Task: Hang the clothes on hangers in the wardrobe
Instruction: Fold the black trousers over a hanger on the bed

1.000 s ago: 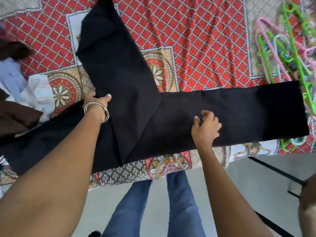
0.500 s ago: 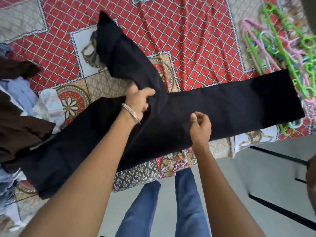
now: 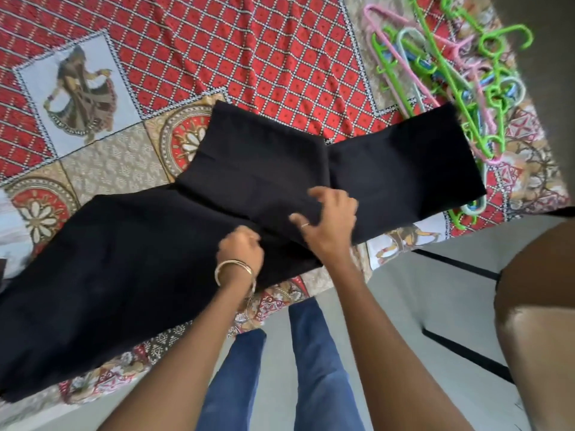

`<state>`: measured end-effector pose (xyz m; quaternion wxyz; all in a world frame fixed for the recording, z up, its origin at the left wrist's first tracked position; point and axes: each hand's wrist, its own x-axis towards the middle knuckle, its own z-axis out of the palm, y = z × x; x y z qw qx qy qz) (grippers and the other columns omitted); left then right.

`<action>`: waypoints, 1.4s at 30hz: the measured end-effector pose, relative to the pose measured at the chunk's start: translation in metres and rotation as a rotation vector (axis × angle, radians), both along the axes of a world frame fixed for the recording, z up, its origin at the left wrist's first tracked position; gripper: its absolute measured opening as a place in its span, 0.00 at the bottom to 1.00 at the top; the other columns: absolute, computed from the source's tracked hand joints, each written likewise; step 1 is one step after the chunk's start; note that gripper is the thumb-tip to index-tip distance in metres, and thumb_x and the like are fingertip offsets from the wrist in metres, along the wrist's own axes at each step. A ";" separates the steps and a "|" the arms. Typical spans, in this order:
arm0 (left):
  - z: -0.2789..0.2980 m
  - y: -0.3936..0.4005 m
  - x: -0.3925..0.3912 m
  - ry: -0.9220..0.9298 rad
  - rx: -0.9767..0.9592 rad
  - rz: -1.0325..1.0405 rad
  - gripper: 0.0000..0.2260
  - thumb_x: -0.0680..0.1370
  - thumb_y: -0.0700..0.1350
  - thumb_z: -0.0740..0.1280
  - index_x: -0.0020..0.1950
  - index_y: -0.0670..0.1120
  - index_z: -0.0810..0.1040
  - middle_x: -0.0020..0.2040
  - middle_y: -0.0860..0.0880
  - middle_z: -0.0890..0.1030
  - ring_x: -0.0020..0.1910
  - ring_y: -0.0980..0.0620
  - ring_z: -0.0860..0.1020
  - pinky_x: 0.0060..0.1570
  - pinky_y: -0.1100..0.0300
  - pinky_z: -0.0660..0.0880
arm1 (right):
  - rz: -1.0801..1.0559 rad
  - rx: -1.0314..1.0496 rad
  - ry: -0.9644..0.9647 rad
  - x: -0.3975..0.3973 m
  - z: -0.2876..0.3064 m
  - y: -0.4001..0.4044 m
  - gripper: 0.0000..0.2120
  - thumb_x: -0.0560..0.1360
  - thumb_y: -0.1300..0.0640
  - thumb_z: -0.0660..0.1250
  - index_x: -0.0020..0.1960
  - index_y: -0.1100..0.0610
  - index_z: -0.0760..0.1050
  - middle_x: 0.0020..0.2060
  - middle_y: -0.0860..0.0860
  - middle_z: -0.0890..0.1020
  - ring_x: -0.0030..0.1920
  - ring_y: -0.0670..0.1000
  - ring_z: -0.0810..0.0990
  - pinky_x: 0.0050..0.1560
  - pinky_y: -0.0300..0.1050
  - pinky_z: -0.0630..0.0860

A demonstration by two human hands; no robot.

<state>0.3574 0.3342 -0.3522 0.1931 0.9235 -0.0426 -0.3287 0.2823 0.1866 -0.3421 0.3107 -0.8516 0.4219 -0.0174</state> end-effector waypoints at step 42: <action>-0.013 -0.170 0.037 -0.332 0.200 -0.479 0.18 0.77 0.54 0.66 0.66 0.54 0.73 0.59 0.46 0.72 0.64 0.44 0.65 0.66 0.43 0.55 | -0.793 0.298 -0.191 -0.068 0.018 -0.214 0.21 0.71 0.48 0.72 0.59 0.55 0.70 0.45 0.50 0.75 0.43 0.48 0.76 0.48 0.47 0.78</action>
